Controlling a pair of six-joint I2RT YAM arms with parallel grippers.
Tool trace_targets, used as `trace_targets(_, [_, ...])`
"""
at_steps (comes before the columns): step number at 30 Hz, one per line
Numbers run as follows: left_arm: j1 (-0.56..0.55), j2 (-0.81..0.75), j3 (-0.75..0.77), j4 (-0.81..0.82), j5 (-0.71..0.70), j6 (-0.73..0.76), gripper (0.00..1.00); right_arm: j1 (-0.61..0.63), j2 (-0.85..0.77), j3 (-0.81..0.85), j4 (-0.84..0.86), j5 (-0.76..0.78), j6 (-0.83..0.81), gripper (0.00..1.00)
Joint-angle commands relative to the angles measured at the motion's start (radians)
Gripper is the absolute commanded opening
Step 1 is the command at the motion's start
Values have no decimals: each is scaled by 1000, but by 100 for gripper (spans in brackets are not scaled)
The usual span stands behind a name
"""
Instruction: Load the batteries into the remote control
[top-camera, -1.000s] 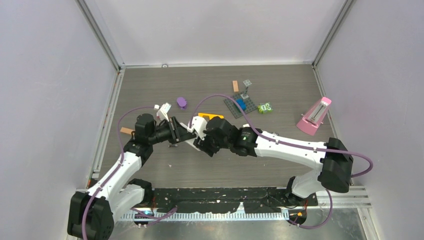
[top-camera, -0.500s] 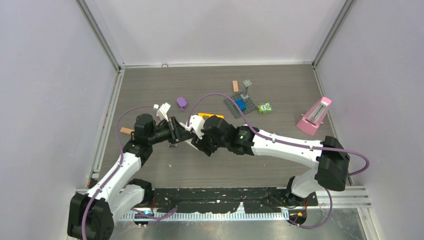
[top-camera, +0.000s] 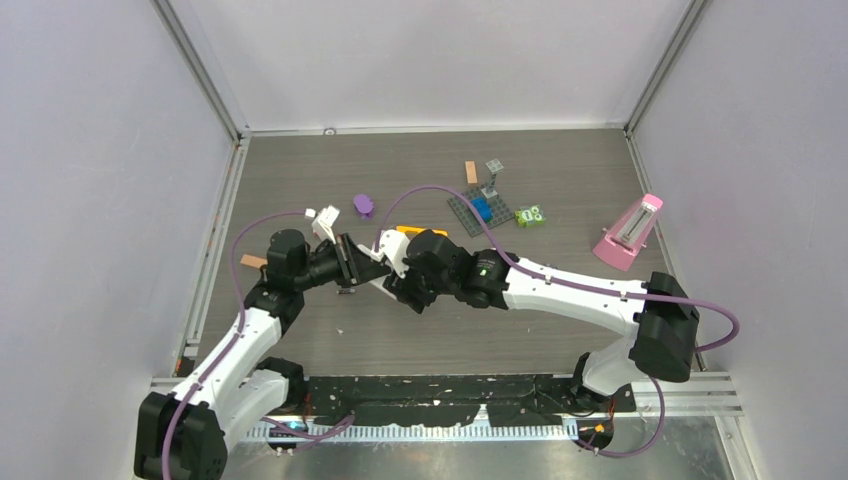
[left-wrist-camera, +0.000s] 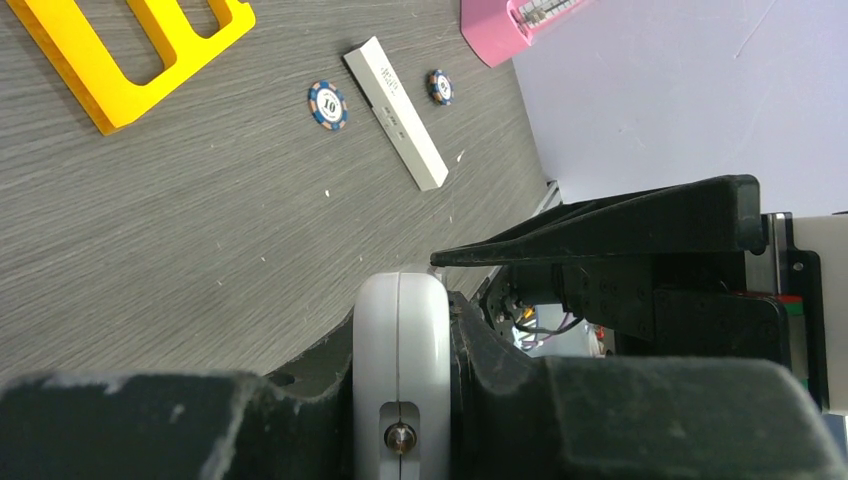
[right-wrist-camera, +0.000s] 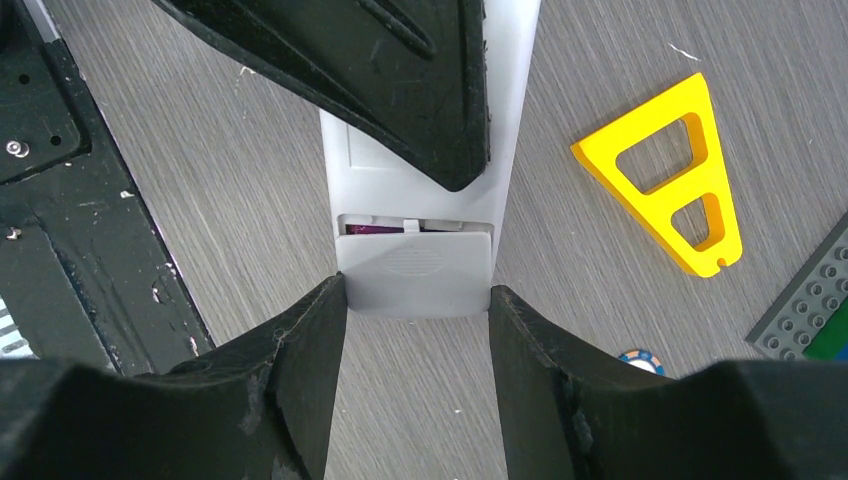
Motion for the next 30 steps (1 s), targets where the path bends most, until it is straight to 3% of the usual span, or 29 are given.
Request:
trace_targets(1, [-4, -27, 6, 73, 5, 12, 0, -9, 12, 60, -30, -19, -3, 37])
trace_targets(30, [-4, -54, -1, 48, 17, 85, 0, -19, 26, 77, -29, -13, 5, 37])
